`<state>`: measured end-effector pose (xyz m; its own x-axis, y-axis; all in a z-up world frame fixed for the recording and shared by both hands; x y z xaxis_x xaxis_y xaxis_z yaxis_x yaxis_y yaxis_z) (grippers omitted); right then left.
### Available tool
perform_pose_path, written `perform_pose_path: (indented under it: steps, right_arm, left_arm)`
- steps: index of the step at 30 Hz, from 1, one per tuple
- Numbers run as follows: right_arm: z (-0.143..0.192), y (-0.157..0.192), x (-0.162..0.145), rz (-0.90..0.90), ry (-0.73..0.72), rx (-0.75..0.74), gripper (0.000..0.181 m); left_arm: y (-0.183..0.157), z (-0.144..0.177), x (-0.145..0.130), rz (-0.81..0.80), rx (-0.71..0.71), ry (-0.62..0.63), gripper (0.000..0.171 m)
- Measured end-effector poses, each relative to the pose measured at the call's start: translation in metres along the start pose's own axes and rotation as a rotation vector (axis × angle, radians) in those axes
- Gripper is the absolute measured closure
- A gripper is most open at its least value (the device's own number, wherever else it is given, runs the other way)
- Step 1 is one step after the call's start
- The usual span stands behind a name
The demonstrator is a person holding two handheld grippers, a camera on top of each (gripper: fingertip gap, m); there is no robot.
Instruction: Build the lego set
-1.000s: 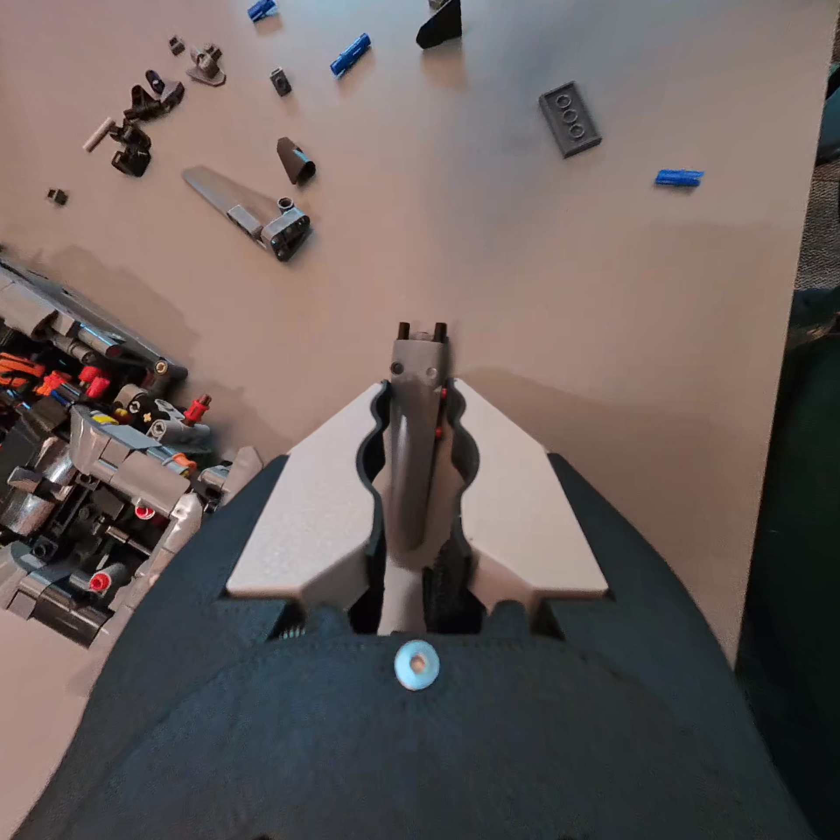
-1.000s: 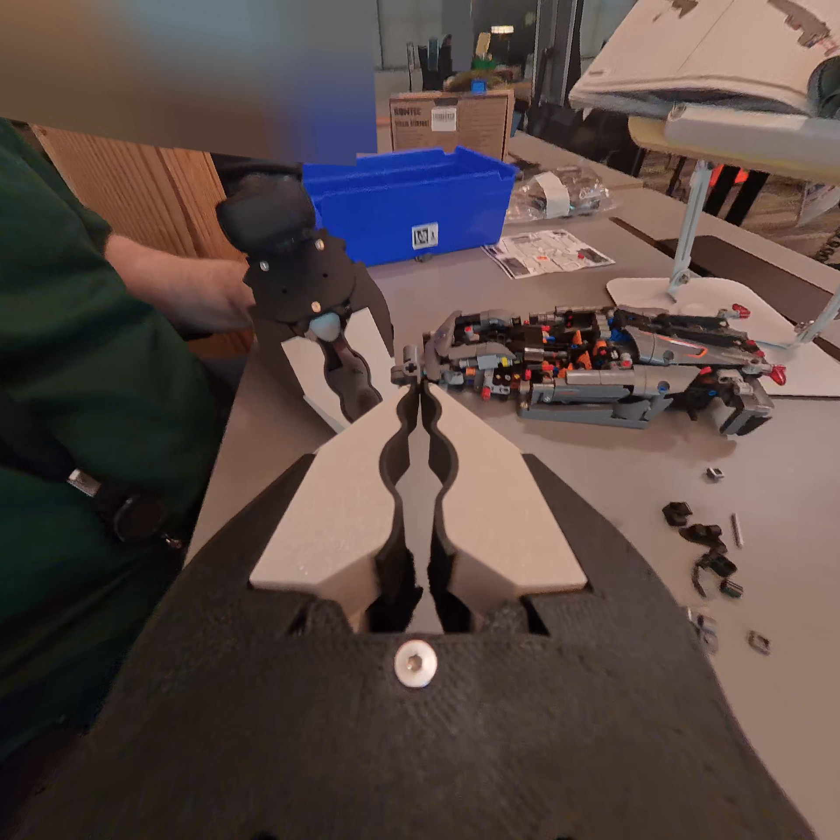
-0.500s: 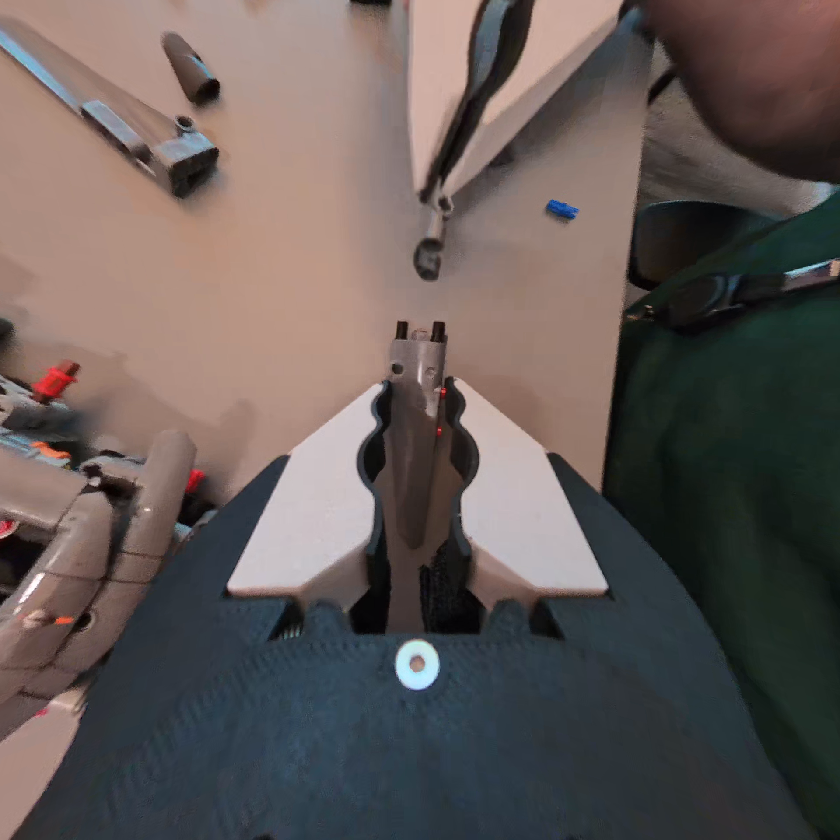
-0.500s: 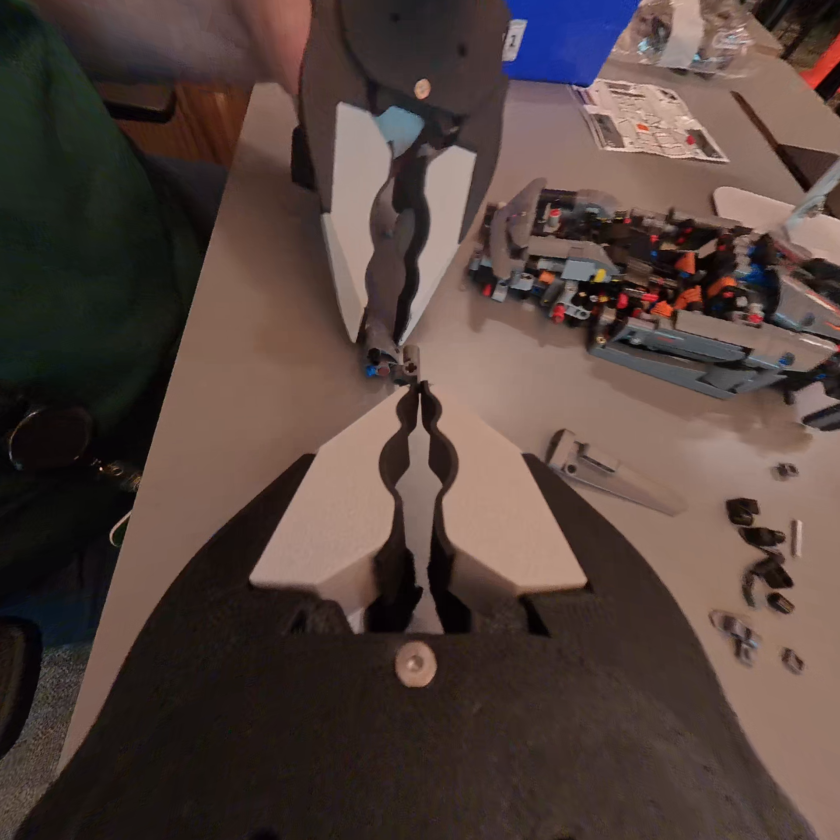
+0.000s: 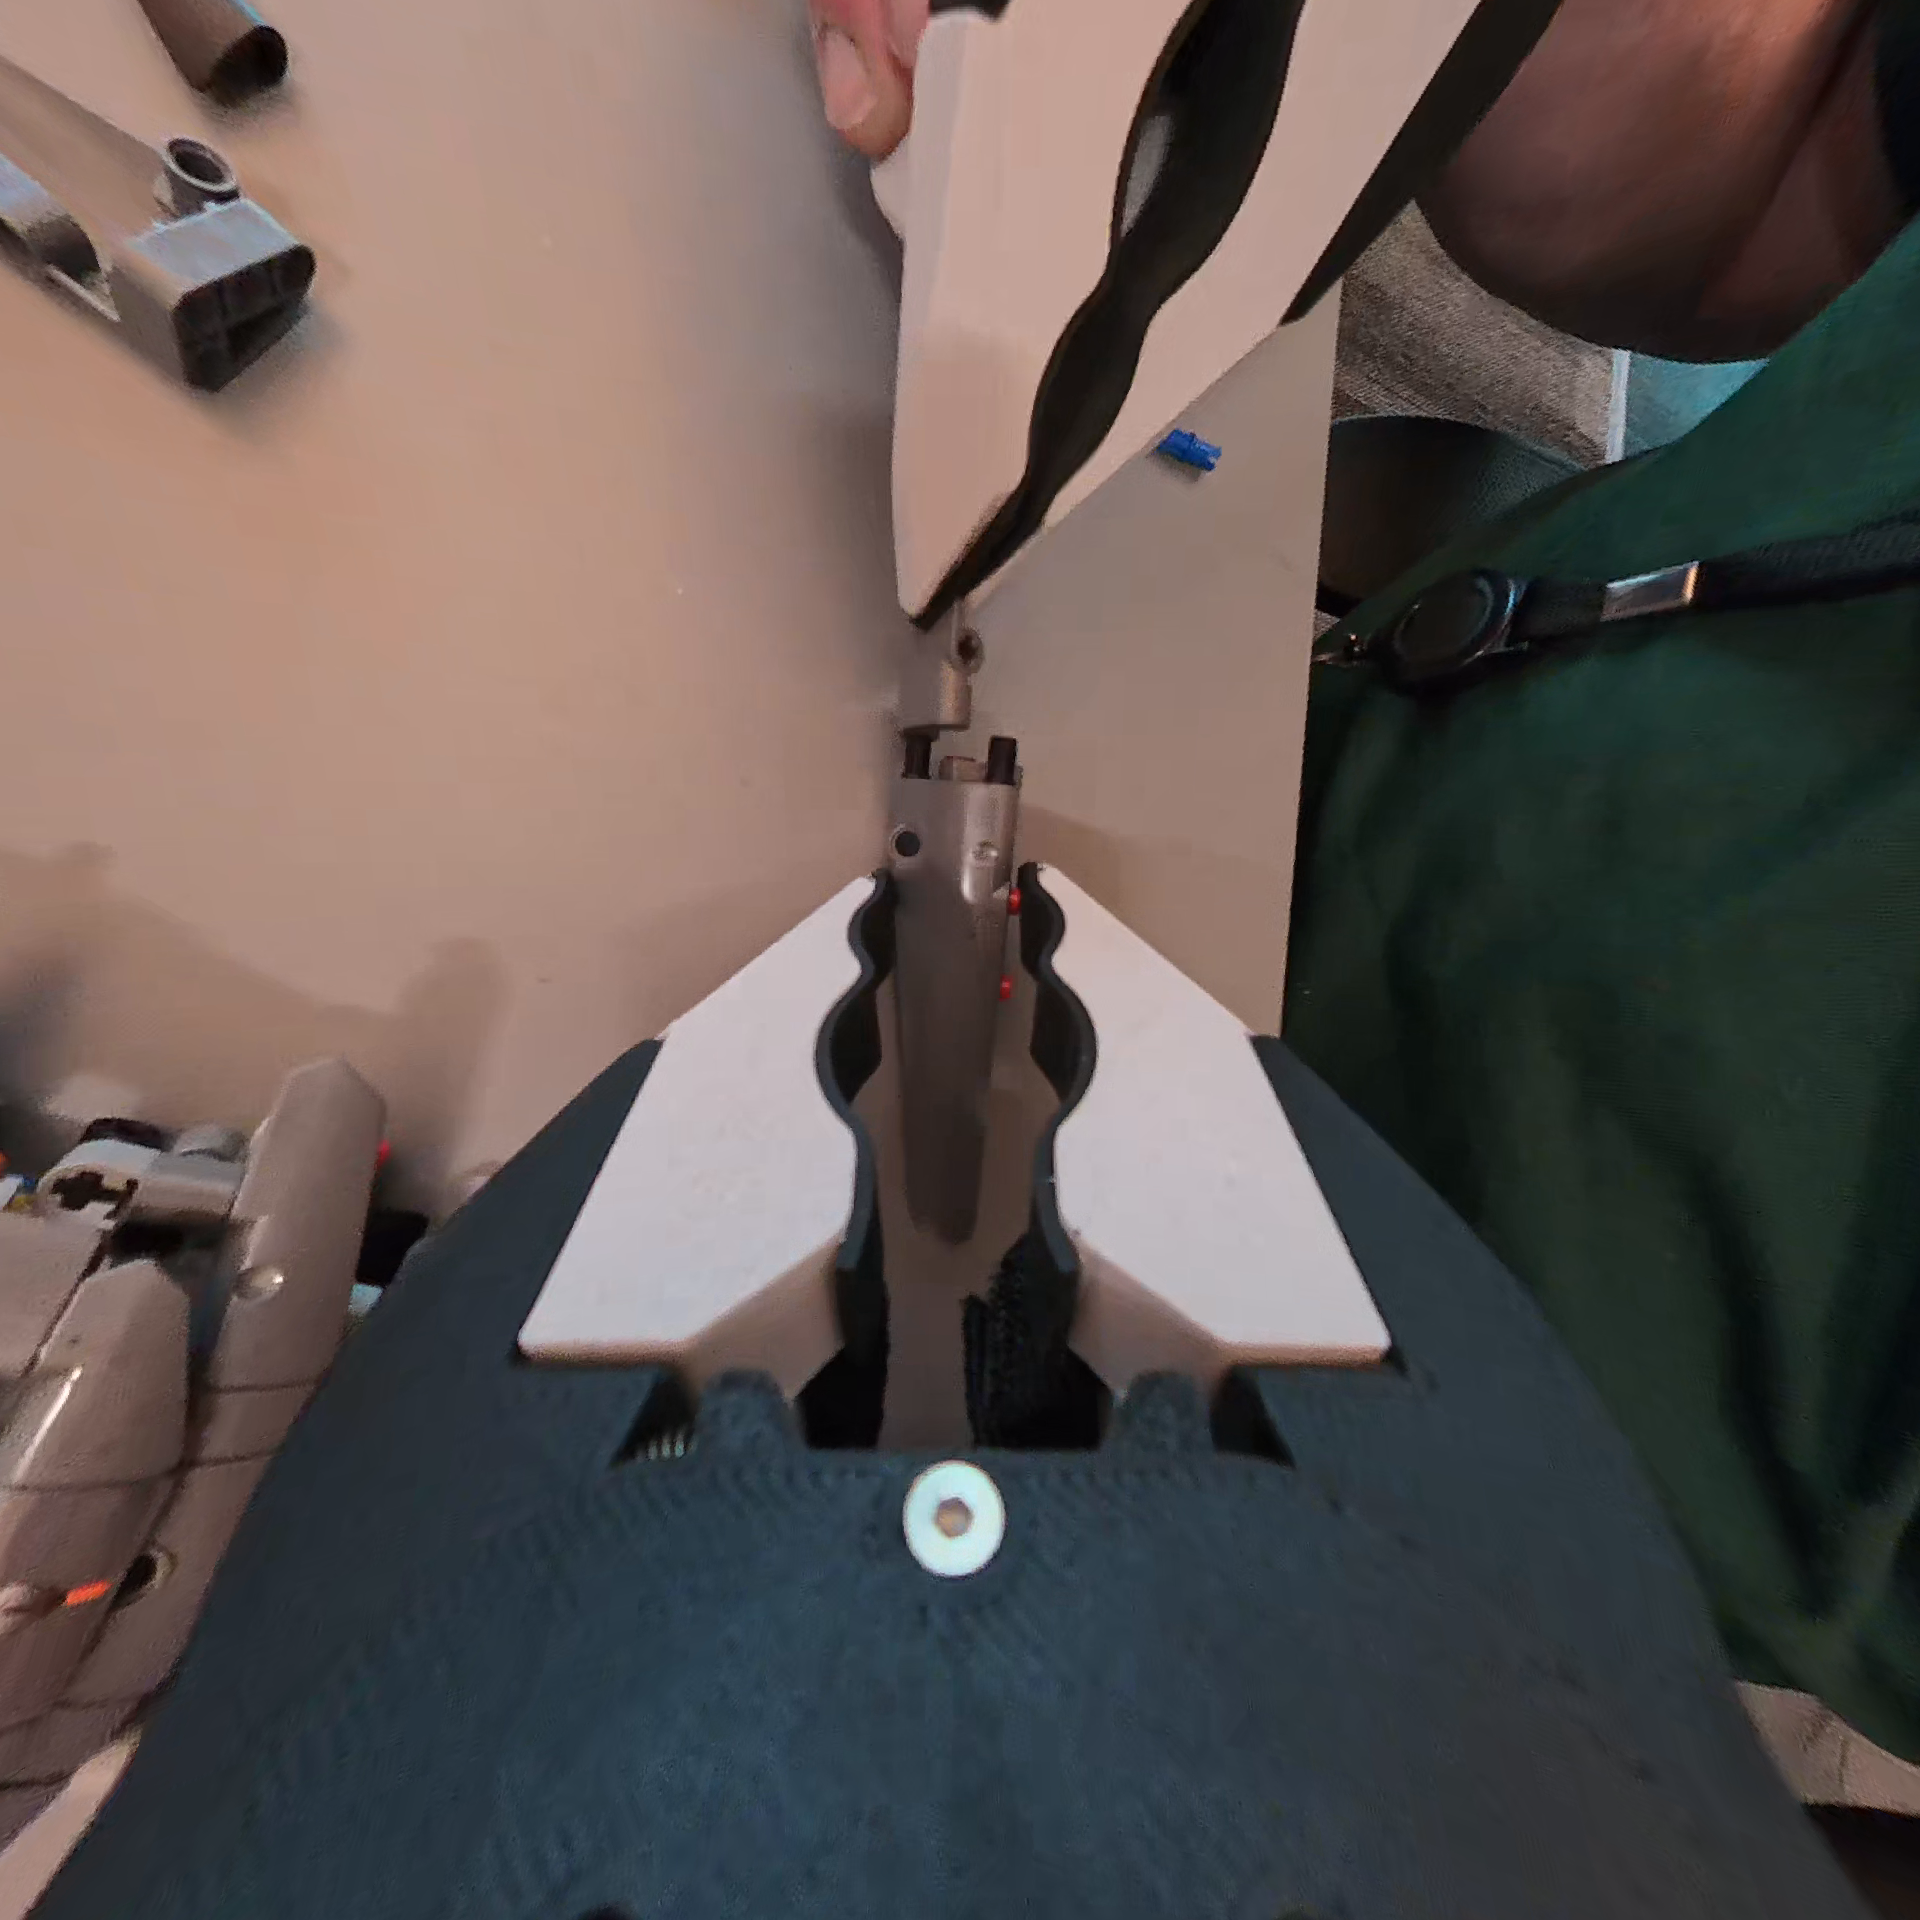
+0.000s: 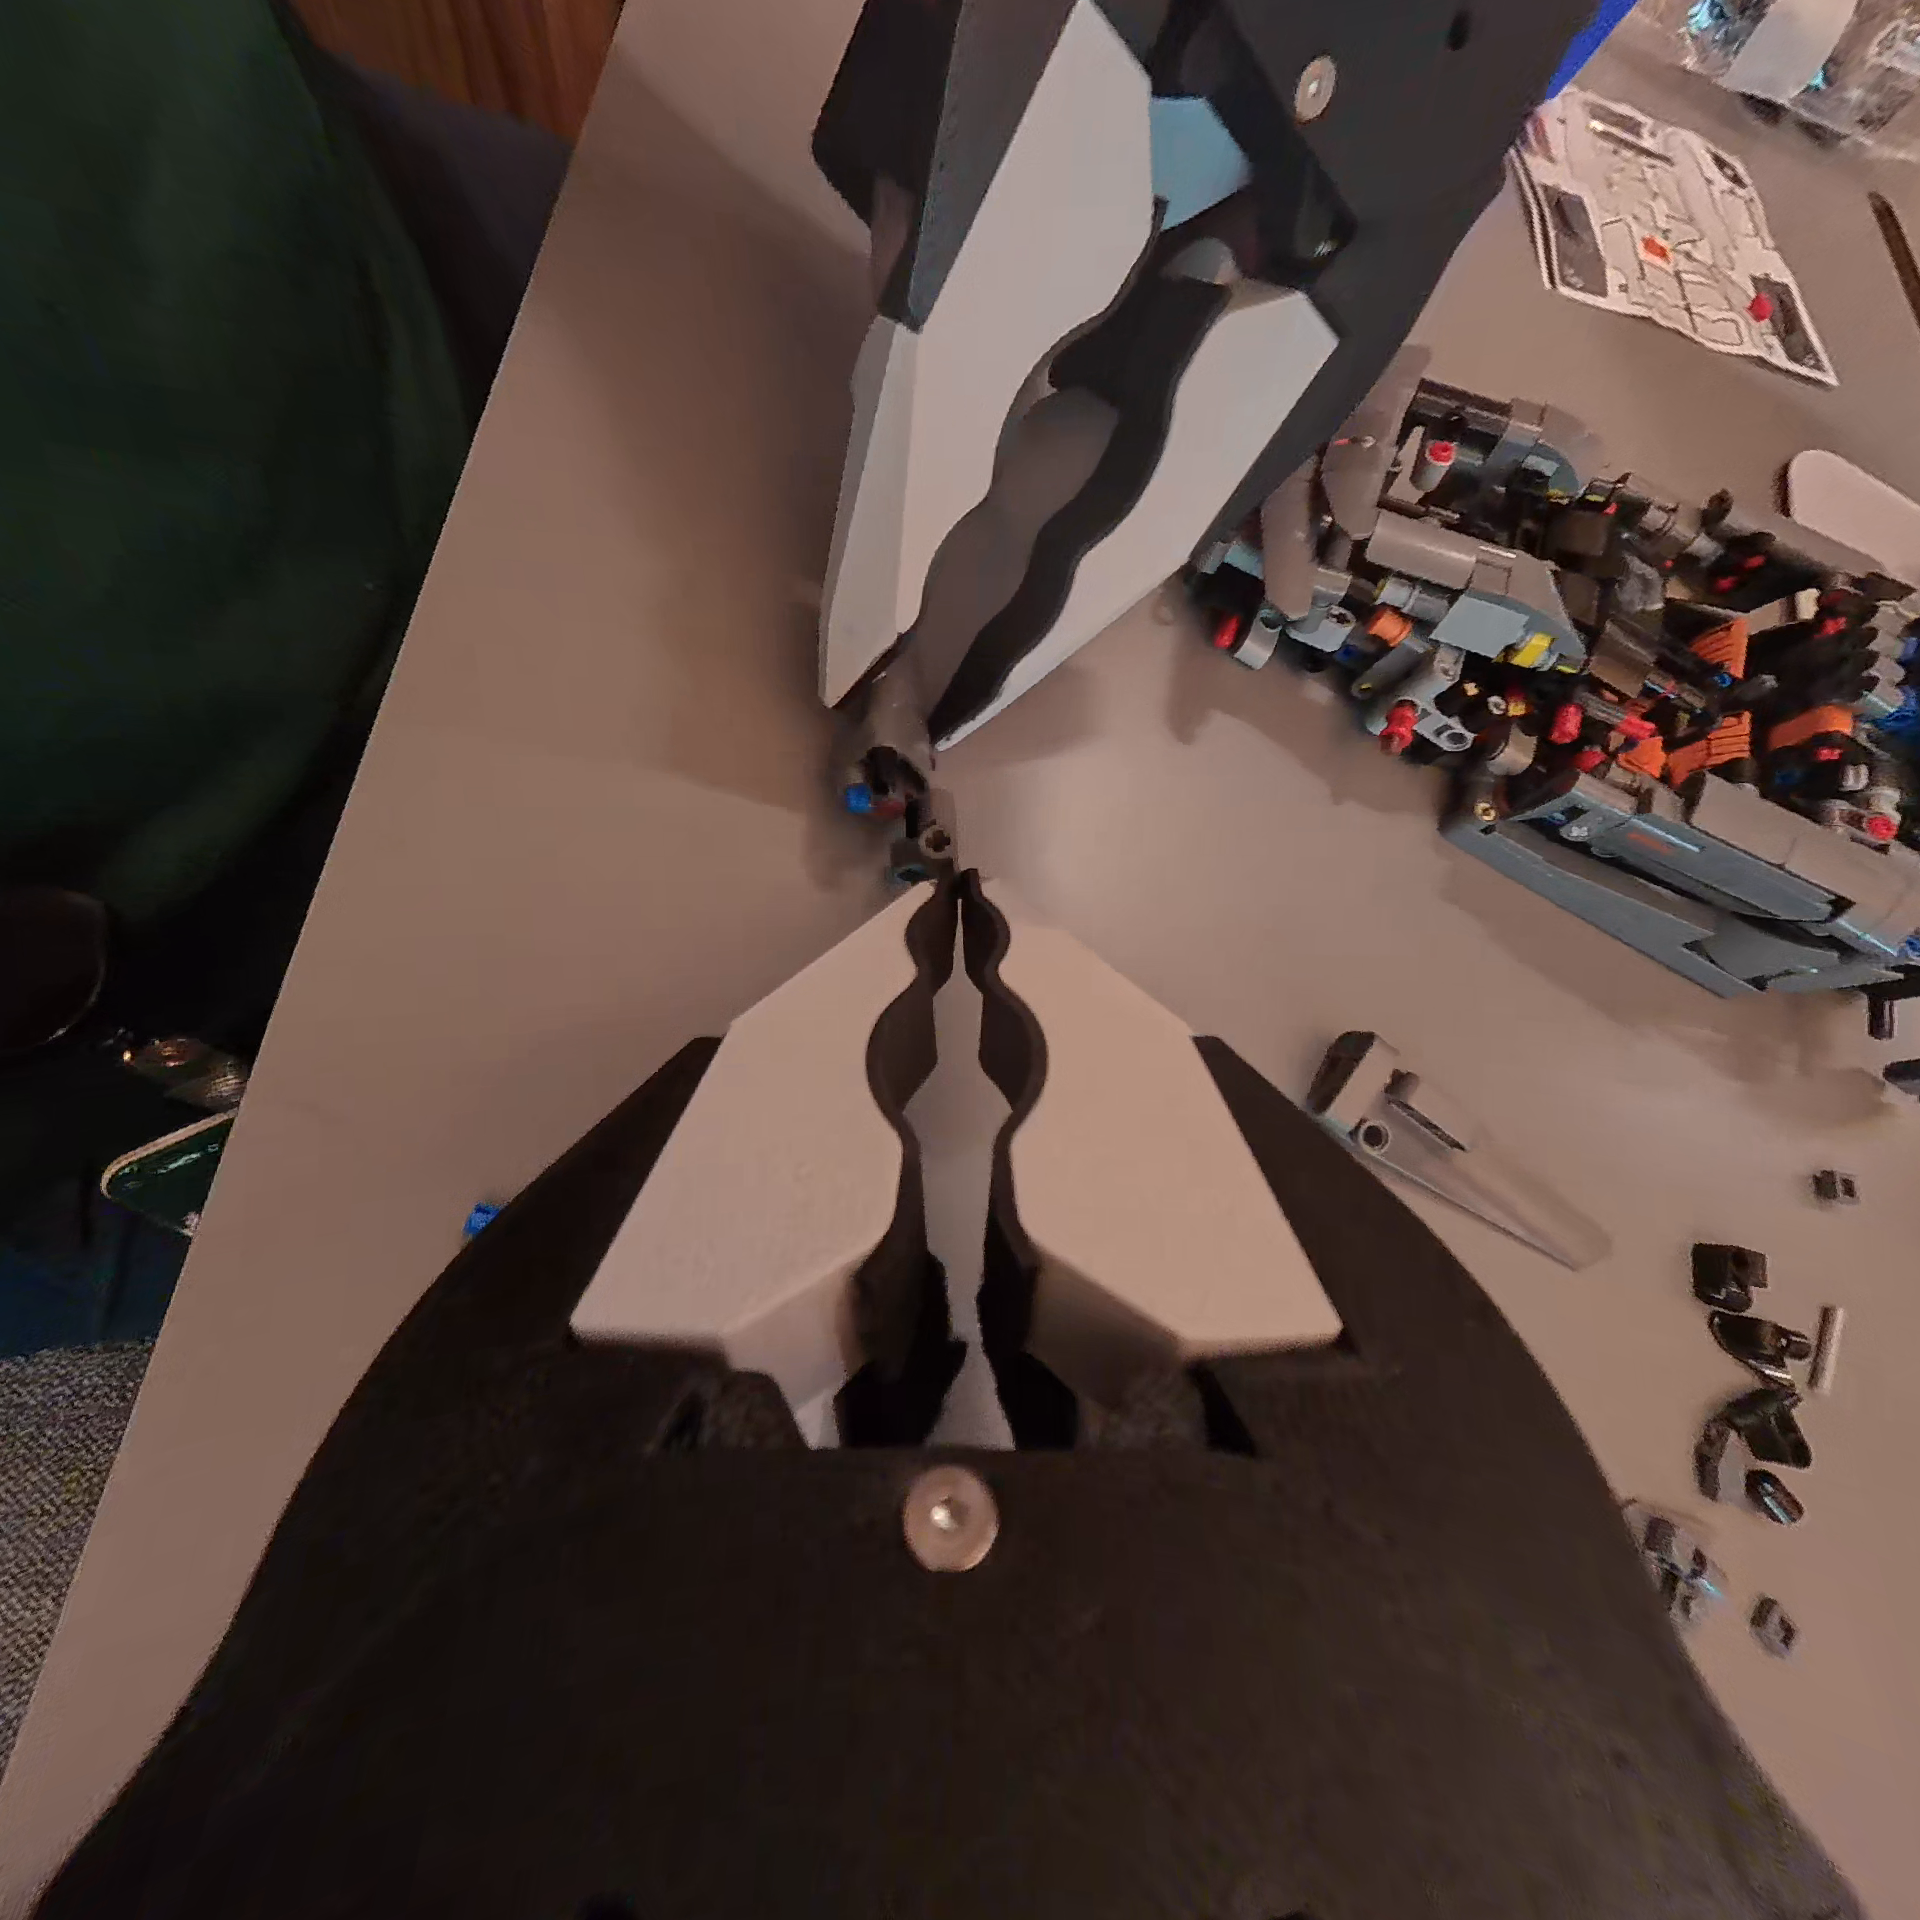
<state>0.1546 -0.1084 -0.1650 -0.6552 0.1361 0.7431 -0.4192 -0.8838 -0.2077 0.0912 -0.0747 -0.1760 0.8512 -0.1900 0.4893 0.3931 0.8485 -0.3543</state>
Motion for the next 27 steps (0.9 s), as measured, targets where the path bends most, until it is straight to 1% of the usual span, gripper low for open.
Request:
perform_pose_path:
  steps: [4,8,9,12,14,17,18,19,21,23,25,27]
  right_arm:
    - [-0.003,0.001,-0.002,-0.008,0.002,0.009,0.181]
    - [-0.003,0.001,-0.002,-0.013,0.001,0.010,0.181]
    - [-0.002,0.000,-0.003,-0.017,0.001,0.010,0.181]
    - [0.000,-0.001,-0.004,-0.043,-0.015,0.013,0.181]
    - [0.002,-0.003,-0.004,-0.069,-0.034,0.019,0.181]
    - [0.003,-0.005,-0.005,-0.115,-0.064,0.041,0.181]
    - [0.004,-0.006,-0.005,-0.128,-0.068,0.045,0.181]
    - [0.004,-0.006,-0.005,-0.137,-0.073,0.049,0.181]
    - [0.005,-0.007,-0.005,-0.148,-0.086,0.053,0.181]
    - [0.006,-0.007,-0.004,-0.155,-0.102,0.057,0.181]
    - [0.009,-0.008,-0.004,-0.158,-0.108,0.049,0.181]
    - [0.011,-0.009,-0.003,-0.153,-0.113,0.040,0.181]
  left_arm:
    - [0.007,0.002,0.001,-0.047,0.105,-0.037,0.144]
    - [0.003,0.005,0.004,-0.128,0.205,-0.095,0.142]
    - [0.004,0.008,0.003,-0.145,0.266,-0.105,0.139]
    - [0.000,0.011,-0.001,-0.246,0.434,-0.127,0.137]
    - [-0.004,0.005,-0.009,-0.324,0.527,-0.091,0.137]
    - [-0.004,-0.001,-0.008,-0.424,0.669,-0.108,0.143]
    - [-0.004,-0.003,-0.007,-0.441,0.691,-0.108,0.147]
    - [-0.003,-0.004,-0.007,-0.453,0.704,-0.105,0.152]
    - [0.000,-0.004,-0.004,-0.455,0.733,-0.108,0.153]
    - [0.001,-0.004,-0.003,-0.441,0.716,-0.100,0.154]
    - [0.001,-0.003,-0.003,-0.401,0.657,-0.109,0.154]
    - [-0.001,0.000,-0.003,-0.324,0.546,-0.116,0.155]
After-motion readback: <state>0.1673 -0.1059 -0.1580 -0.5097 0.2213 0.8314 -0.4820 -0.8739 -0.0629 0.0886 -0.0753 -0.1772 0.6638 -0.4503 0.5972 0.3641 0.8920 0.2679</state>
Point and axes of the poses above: each gripper's, where its closed fingertips meet, z back along the fingers, x out of its top, y = z × x across the jaws, the point moved 3 cm from there along z, back along the fingers, and after that the axes turned 5 degrees about x, right-handed, at the moved point
